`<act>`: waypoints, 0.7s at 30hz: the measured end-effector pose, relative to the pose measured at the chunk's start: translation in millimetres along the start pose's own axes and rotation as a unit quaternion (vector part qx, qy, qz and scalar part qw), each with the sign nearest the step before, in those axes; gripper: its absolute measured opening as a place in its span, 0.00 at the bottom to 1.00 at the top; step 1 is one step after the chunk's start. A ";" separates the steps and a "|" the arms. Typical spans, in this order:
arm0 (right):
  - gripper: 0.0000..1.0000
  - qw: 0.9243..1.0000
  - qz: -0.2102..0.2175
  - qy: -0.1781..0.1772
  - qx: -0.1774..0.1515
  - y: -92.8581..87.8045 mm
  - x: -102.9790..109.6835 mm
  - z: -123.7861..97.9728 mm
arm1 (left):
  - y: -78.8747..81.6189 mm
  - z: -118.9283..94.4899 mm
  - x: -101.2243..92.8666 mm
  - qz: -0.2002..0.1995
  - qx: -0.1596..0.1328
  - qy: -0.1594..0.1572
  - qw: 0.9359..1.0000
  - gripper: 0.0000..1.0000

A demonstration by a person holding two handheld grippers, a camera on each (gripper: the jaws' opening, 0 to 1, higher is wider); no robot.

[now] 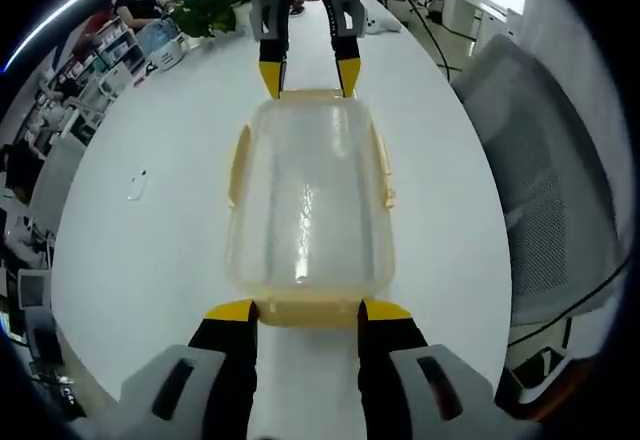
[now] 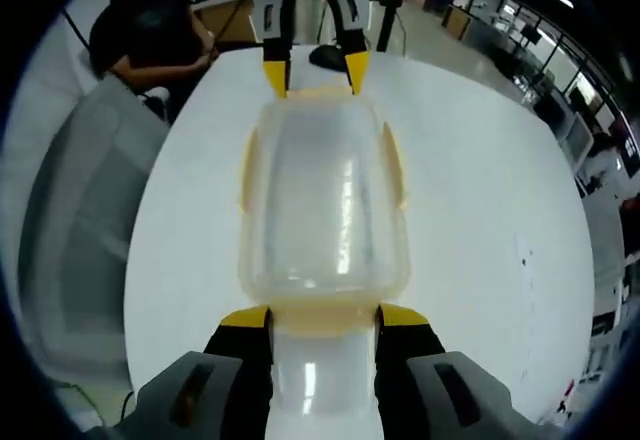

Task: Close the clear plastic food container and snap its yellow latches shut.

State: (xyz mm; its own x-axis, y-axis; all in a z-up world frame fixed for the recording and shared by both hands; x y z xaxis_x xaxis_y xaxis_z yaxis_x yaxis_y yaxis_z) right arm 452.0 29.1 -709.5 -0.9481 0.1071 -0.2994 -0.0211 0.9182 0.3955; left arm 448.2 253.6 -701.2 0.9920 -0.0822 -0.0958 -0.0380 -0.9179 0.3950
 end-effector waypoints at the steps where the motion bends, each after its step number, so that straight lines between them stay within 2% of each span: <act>1: 0.38 1.000 0.002 0.000 0.000 -1.6 -0.3 -1.0 | 1.6 0.4 0.1 0.000 0.000 0.000 1.000 0.39; 21: 0.38 1.000 0.005 0.003 0.007 -42.4 -1.4 -17.0 | 41.5 17.3 0.5 0.001 -0.009 -0.006 1.000 0.39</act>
State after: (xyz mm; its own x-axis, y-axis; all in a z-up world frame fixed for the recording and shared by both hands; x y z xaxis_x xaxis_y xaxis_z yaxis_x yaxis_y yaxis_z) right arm 448.9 -16.4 -711.1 -0.9500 0.1138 -0.2907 -0.0076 0.9224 0.3861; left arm 445.0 208.7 -700.8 0.9904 -0.0883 -0.1060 -0.0370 -0.9103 0.4123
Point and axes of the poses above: the point that each gripper's makers call its tool centre point, and the gripper's own axes: z roughly forward along the fingers, x roughly to its left, y roughly out of its top, the point moved 8 cm from there along -z, roughly backward along the fingers, and after that the axes turned 15 degrees about -y, right-handed, at the moved point
